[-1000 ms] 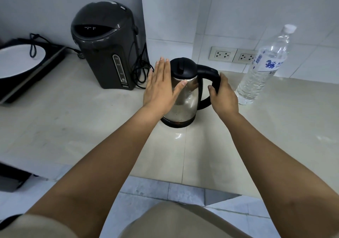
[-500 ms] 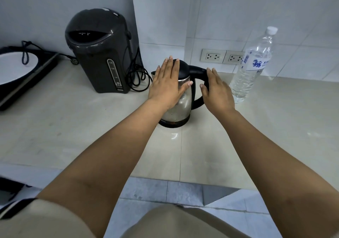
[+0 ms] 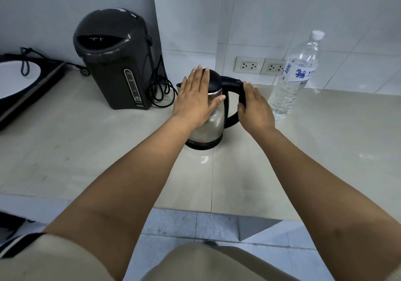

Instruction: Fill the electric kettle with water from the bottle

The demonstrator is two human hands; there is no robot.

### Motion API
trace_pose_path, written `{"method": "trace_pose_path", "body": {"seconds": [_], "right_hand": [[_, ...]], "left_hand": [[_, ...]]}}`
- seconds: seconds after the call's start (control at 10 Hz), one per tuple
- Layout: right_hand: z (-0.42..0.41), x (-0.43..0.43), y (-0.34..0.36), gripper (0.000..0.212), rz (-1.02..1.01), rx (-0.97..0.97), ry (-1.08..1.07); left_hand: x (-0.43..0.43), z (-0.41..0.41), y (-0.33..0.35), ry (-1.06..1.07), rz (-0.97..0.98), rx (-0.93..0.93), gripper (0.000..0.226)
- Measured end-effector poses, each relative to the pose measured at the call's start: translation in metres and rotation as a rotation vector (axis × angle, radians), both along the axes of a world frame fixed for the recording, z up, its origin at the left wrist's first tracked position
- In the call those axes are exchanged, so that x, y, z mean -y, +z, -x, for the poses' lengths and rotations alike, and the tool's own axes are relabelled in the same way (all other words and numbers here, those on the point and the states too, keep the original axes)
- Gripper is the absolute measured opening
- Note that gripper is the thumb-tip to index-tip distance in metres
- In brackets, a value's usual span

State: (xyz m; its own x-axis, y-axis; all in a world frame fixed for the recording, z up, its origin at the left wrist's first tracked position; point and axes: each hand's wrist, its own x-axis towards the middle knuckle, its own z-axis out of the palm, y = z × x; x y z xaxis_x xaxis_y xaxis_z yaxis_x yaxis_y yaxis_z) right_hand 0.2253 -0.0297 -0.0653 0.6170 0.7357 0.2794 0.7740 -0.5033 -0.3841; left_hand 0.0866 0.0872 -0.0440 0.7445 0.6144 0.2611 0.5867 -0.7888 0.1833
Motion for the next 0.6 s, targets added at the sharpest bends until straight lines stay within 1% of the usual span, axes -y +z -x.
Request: {"method": "trace_pose_path", "body": {"seconds": [0.2,0.3,0.4,0.6], "right_hand": [[0.003,0.003,-0.002,0.057,-0.004,-0.02,-0.005],[0.006,0.009,0.002,0.056,0.015,-0.028,-0.046],[0.008,0.013,0.006,0.057,0.067,-0.001,-0.081],[0.021,0.026,0.017,0.059,0.101,0.052,-0.111]], "left_hand": [[0.001,0.004,0.003,-0.02,0.015,-0.021,0.083],[0.003,0.006,0.005,-0.014,0.015,-0.036,0.082],[0.002,0.011,0.009,-0.01,0.008,-0.074,0.082],[0.011,0.029,0.021,-0.014,0.012,-0.099,0.078]]}}
